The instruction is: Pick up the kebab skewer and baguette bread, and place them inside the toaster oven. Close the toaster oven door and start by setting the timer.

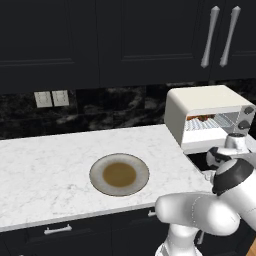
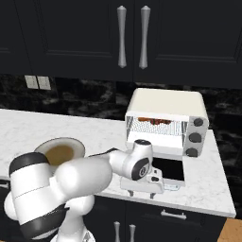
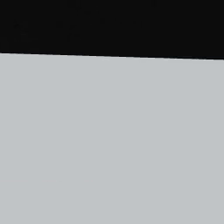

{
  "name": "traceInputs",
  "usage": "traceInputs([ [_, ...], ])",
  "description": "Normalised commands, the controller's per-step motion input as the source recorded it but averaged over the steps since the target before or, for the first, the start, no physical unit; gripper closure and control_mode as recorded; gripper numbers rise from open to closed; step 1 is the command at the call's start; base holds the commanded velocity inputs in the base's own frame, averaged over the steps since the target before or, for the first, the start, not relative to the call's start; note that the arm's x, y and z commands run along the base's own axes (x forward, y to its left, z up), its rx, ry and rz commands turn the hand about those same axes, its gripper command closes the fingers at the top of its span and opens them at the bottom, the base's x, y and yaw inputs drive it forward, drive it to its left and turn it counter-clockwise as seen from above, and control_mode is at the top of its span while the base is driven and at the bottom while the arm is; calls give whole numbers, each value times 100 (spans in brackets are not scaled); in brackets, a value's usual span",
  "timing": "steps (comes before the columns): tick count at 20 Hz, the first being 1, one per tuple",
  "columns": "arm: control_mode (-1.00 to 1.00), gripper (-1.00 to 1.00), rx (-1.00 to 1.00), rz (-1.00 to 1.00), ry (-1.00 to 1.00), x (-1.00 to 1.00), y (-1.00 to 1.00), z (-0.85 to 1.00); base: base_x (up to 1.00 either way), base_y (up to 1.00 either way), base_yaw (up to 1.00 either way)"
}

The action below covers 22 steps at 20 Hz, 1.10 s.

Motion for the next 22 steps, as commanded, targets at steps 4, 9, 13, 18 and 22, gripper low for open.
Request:
traceInputs([
  [4,-100,-100,0,-5,-5,48,0,-40,0,0,0],
  [9,-100,-100,2,-4,-15,45,0,-10,0,0,0],
  [13,-100,-100,4,-6,-40,57,8,14,0,0,0],
  [18,-100,-100,1,-6,-37,87,22,25,0,0,0],
  [22,-100,-100,0,-7,-34,91,24,15,0,0,0],
])
